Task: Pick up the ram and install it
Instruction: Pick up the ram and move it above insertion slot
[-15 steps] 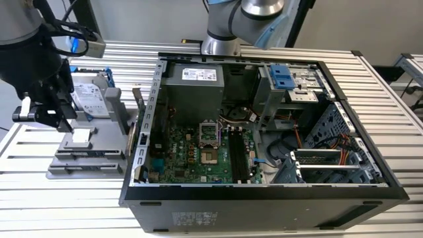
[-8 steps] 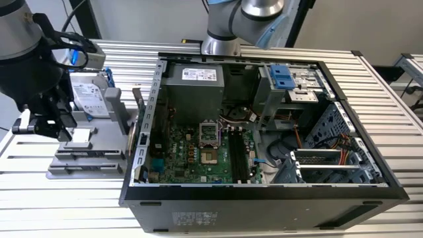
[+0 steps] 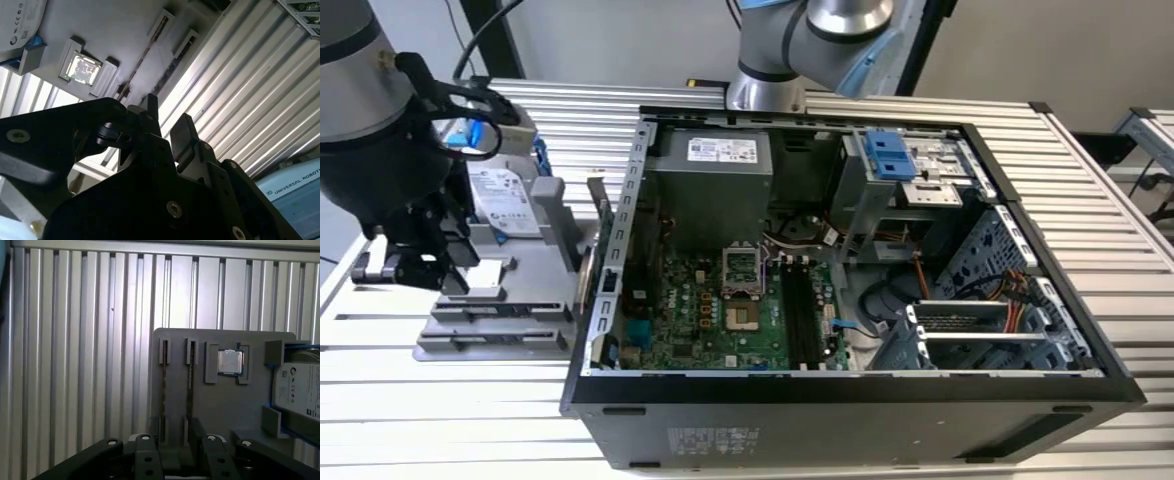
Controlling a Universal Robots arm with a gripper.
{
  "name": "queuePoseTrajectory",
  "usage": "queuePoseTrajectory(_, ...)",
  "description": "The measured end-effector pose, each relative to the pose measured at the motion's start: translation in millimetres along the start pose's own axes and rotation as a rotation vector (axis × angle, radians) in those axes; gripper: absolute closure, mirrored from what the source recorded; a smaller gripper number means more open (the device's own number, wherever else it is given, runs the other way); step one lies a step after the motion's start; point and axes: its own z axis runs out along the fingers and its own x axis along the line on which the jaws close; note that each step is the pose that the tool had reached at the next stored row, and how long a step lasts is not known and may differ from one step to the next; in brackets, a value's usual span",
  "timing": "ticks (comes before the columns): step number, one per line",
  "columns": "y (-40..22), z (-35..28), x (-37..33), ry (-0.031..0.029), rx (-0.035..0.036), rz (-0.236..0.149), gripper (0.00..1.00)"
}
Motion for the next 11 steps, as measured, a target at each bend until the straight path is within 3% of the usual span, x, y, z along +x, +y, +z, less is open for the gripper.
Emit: queuePoseTrajectory(11, 4.3, 20.1, 1.9, 0.0008, -0.0004, -0.012, 0.0)
